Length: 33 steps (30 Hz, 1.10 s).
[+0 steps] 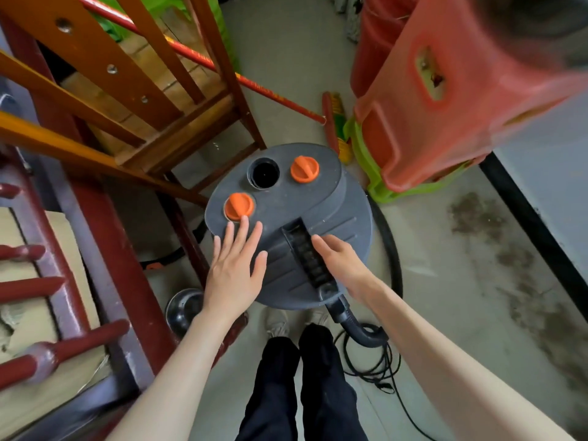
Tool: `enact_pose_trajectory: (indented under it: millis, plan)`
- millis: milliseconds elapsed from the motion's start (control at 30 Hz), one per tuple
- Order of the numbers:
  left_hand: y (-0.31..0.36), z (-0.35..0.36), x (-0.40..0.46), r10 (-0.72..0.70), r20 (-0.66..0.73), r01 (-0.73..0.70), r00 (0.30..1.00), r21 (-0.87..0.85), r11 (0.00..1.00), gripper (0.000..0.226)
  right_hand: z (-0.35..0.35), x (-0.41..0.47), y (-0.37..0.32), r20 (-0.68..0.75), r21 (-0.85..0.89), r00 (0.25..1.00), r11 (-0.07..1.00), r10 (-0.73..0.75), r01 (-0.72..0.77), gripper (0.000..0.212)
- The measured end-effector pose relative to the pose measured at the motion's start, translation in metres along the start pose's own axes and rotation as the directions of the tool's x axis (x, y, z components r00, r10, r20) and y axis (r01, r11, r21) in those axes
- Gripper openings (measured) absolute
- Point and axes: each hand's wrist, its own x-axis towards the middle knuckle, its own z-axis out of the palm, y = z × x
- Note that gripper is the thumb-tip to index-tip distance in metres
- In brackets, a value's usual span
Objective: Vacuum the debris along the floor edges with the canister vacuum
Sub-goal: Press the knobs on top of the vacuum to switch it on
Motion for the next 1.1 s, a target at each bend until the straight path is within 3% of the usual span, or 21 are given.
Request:
enact_pose_trajectory:
  millis: [200,233,333,467,533,667,1100]
  plan:
    - [0.003,0.018,-0.030,0.057,-0.027,-0.059,0.998,-0.085,0.995,0.056,-0.015,-0.016,0.015,0.043,-0.120,0.996,0.990,0.073,-0.068,0.090]
    - [0.005,0.020,-0.034,0.057,-0.033,-0.060,0.998,-0.107,0.992,0.055,-0.016,-0.016,0.015,0.021,-0.132,0.998,0.989,0.067,-0.064,0.091]
    - [0.008,0.024,-0.043,0.065,-0.038,-0.070,0.997,-0.134,0.989,0.054,-0.016,-0.021,0.004,-0.167,-0.110,0.986,0.994,-0.025,0.006,0.047]
    - [0.009,0.026,-0.049,0.073,-0.057,-0.080,0.996,-0.142,0.987,0.053,-0.020,-0.020,-0.017,-0.450,-0.335,0.826,0.921,-0.340,0.197,0.019]
    - [0.010,0.027,-0.051,0.063,-0.068,-0.073,0.996,-0.154,0.985,0.052,-0.023,-0.009,-0.023,-0.430,-0.440,0.794,0.868,-0.430,0.231,0.023]
    - [0.012,0.028,-0.051,0.051,-0.086,-0.065,0.995,-0.170,0.983,0.052,-0.026,0.014,-0.023,-0.340,-0.560,0.833,0.805,-0.437,0.194,0.038]
    - [0.013,0.030,-0.052,0.038,-0.103,-0.055,0.994,-0.169,0.984,0.050,-0.029,0.027,-0.035,-0.292,-0.567,0.868,0.804,-0.401,0.181,0.040]
